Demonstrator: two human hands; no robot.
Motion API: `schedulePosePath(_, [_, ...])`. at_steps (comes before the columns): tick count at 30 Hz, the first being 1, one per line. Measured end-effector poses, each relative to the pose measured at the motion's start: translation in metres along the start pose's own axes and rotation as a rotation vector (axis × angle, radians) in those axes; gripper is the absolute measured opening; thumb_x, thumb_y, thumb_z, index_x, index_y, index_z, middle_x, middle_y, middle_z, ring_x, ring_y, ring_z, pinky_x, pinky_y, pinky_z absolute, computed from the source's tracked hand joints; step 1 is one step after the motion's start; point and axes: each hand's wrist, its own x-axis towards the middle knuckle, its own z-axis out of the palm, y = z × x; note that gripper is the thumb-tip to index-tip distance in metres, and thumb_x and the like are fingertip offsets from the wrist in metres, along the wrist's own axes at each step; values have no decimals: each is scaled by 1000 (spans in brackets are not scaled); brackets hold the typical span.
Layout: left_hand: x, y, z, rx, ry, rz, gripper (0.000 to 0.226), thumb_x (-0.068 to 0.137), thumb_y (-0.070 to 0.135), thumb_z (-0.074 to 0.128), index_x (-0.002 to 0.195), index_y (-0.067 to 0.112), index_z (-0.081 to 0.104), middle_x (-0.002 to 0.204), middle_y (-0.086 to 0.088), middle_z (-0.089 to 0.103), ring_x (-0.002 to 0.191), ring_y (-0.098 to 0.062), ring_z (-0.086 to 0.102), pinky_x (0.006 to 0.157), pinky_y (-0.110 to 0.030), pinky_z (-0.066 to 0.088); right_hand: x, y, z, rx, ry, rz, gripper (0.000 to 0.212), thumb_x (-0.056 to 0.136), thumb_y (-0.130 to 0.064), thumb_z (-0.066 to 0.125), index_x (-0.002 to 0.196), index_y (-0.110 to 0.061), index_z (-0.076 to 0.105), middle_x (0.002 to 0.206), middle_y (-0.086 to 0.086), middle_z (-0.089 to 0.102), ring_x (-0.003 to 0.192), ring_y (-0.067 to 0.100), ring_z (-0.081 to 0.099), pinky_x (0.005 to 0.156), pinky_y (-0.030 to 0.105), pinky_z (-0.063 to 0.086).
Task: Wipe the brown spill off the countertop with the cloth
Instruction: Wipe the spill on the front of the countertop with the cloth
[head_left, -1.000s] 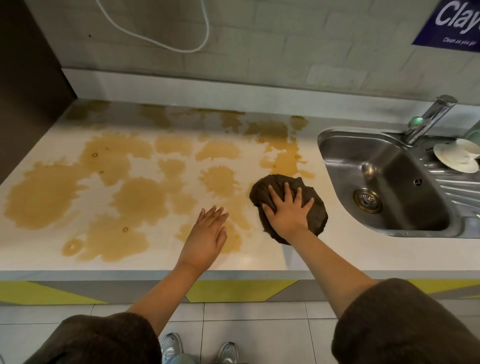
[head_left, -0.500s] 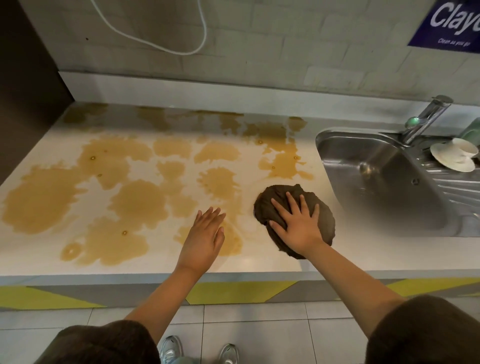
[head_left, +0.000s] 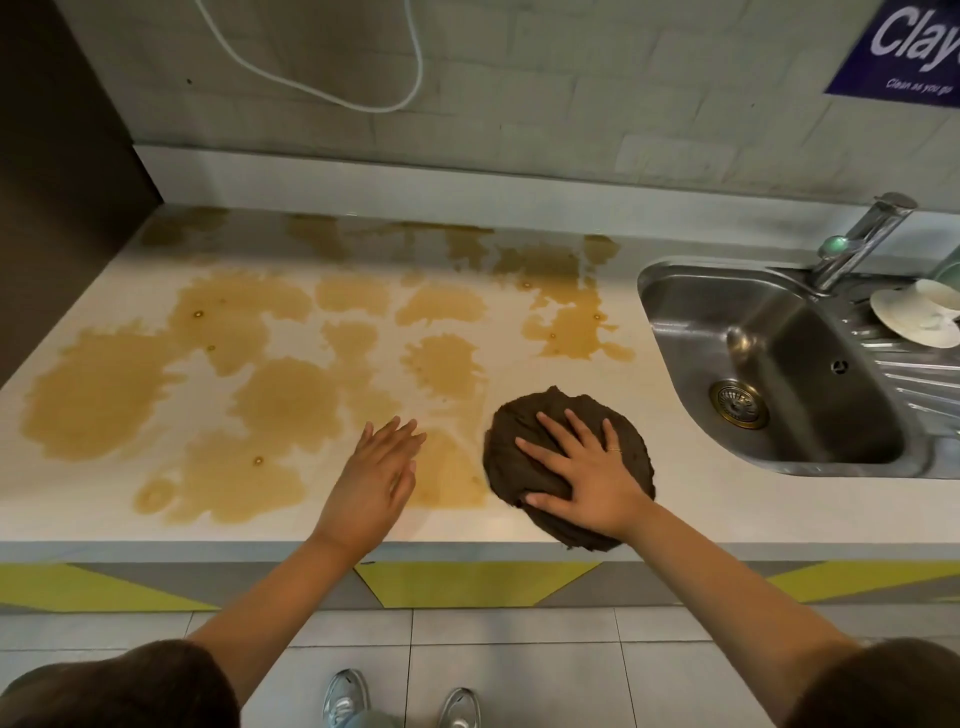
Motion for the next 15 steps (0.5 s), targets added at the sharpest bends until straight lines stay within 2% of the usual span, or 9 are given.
schedulePosePath(3, [-3,-14,-7,62,6,-58,47,95,30,26,127,10,54,137,-9,50,135,-18,32,116,-25,2,3,17,-8,66,-35,55,81,66,-93,25,140,-63,11,160,-13,-5,147,23,-10,111,65,-8])
schedulePosePath(6, [-2,-14,-7,94,14,-100,48,95,30,26,128,9,54,137,-10,50,135,-22,34,117,-26,2,18,6,-11,43,-43,148,93,60,-96,20,143,-59,4,161,-9,-10,146,28,-11,109,66,-9])
schedulePosePath(10, [-1,-12,-5,101,1,-95,48,95,30,26,127,7,55,135,-11,52,133,-24,38,116,-25,2,35,-26,-6,-9,7,141,82,71,-89,15,145,-55,-2,161,-3,-8,146,34,-13,110,67,-9])
schedulePosePath(15, [-2,-12,-6,95,-6,-105,48,95,28,27,125,5,57,133,-14,54,130,-26,42,116,-27,6,42,-48,1,-2,43,86,72,80,-79,6,147,-53,4,162,-1,-3,146,35,-12,110,65,-11])
